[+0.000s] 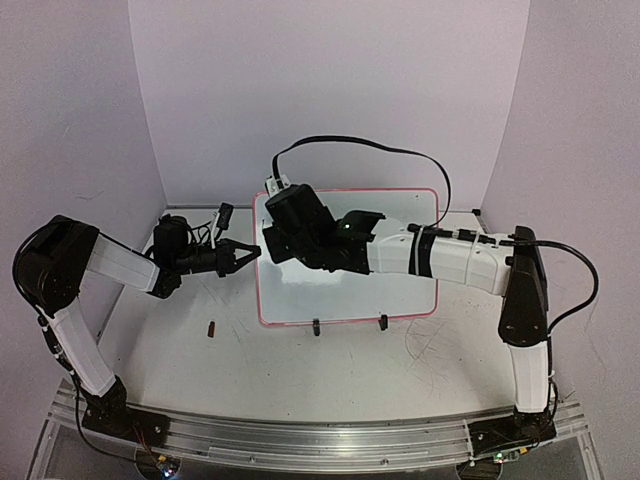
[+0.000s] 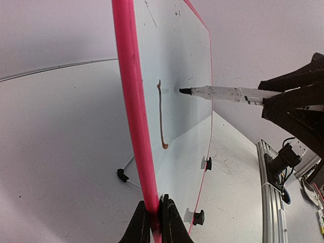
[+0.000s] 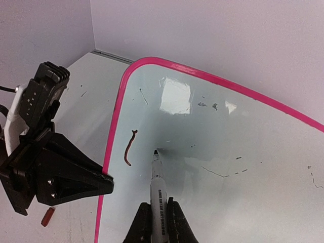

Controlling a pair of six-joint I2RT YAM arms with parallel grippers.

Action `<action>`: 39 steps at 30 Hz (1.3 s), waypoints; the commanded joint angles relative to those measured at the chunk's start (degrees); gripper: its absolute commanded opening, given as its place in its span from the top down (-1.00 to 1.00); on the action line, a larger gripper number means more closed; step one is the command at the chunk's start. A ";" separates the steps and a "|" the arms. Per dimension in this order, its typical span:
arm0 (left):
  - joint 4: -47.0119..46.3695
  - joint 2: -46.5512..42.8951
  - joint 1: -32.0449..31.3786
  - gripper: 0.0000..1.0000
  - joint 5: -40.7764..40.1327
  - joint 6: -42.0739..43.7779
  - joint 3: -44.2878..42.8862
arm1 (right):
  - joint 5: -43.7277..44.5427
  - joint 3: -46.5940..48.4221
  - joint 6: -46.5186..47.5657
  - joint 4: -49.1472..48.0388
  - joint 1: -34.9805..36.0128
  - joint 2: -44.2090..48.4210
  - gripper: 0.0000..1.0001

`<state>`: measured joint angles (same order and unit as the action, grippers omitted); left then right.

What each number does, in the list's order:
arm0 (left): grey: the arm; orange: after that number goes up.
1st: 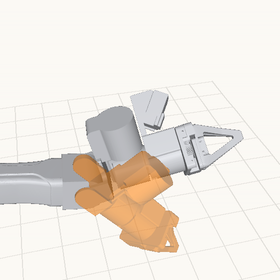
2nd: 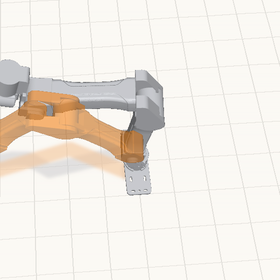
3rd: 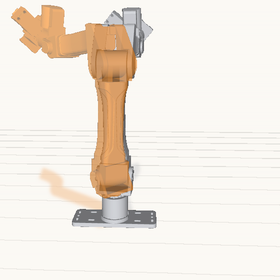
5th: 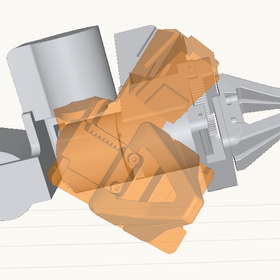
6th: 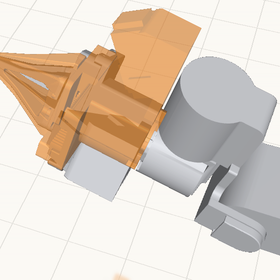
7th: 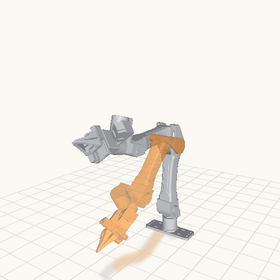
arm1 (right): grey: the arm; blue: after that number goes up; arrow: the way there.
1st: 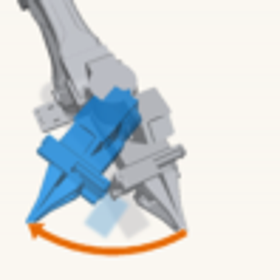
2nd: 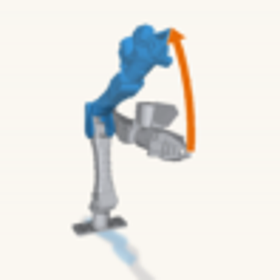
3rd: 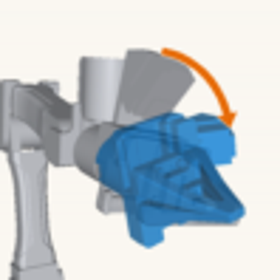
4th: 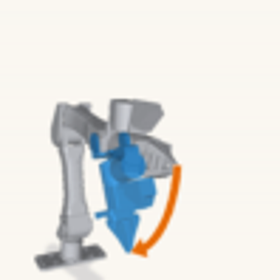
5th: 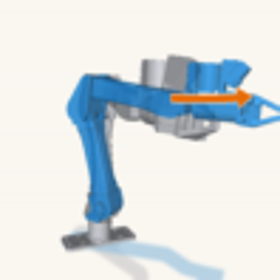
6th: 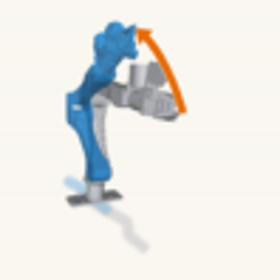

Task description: Write a sentence on the whiteboard

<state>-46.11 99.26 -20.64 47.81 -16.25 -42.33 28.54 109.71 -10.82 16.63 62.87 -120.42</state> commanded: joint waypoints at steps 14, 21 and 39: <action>-0.56 -1.17 -0.89 1.00 -1.32 4.30 0.09 | -0.36 2.83 -1.83 0.77 0.54 -1.51 1.00; -0.55 -1.12 -0.89 1.00 -1.22 4.30 0.10 | 0.52 2.38 0.47 -2.38 0.50 1.70 1.00; -0.55 -1.33 -0.89 1.00 -1.14 4.30 0.26 | 5.28 1.04 1.33 -3.88 0.26 2.08 1.00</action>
<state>-46.09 99.26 -20.64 47.83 -16.25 -42.33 30.94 110.02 -10.35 14.48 63.05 -121.38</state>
